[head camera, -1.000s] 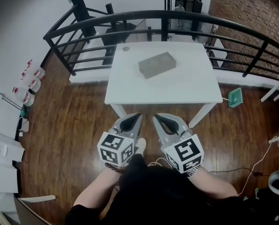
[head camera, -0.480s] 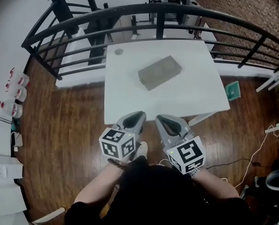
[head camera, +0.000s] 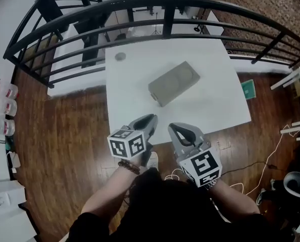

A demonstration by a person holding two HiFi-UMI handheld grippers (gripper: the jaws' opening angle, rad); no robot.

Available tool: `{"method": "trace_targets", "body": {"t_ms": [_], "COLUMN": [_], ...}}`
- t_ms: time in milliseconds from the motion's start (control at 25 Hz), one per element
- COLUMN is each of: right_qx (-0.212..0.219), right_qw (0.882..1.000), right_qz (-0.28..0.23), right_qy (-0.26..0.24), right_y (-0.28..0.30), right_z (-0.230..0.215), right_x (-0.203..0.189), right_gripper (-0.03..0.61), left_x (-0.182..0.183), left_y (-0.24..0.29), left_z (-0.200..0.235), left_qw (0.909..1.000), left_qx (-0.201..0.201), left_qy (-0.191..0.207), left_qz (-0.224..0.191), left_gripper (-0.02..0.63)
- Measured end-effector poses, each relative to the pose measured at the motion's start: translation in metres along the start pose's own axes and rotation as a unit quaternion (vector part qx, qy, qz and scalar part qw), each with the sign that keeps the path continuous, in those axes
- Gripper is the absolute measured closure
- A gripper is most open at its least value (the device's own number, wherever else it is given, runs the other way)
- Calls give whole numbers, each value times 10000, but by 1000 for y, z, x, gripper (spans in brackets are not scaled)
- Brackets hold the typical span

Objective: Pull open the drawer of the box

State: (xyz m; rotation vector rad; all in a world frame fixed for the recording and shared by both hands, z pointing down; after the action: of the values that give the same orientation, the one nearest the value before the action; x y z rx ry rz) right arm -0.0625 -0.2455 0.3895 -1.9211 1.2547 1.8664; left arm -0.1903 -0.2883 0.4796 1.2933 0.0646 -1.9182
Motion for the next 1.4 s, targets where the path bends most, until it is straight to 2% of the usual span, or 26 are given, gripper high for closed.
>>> {"method": "trace_targets", "body": {"t_ms": [160, 320, 480, 680, 1120, 1200, 1280, 1400], "right_qx": [-84, -132, -206, -325, -520, -530, -556, -564], "right_qw": [9999, 9996, 9988, 9979, 9964, 9964, 9963, 9964], "right_qz": [136, 248, 401, 497, 582, 580, 561, 526], "right_qy": [50, 99, 186, 268, 333, 304, 341, 365], "right_y": [23, 42, 53, 59, 64, 64, 64, 65], "right_z": [-8, -17, -22, -30, -43, -44, -45, -44], "right_x": [-1, -3, -10, -14, -13, -11, -10, -8], "right_gripper": [586, 586, 586, 586, 586, 586, 586, 586], "left_x": [-2, -10, -27, -36, -43, -43, -41, -40], "left_y": [26, 53, 74, 94, 118, 119, 119, 118], "left_z": [30, 62, 85, 103, 122, 122, 121, 121], "left_qw": [9990, 9946, 9849, 9726, 9450, 9424, 9418, 9416], "left_qx": [-76, -33, -128, -184, -445, -524, -569, -549], "left_qy": [-427, -1015, -1698, -2296, -3232, -3295, -3308, -3317], "left_qz": [111, 231, 326, 311, 246, 222, 204, 199], "left_gripper": [538, 526, 515, 499, 494, 505, 545, 552]}}
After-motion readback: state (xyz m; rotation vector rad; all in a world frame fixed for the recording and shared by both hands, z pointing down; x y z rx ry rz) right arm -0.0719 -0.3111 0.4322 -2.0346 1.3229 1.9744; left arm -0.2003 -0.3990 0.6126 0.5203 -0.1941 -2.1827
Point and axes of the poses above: the fingertips, and each gripper's own axes: y forward along the fingers, z to its left, x out of its top, the point moved 7 cm from there along -y, backward along the fingers, and after that the axes turned 11 degrees about y, right-handed, at the moved point
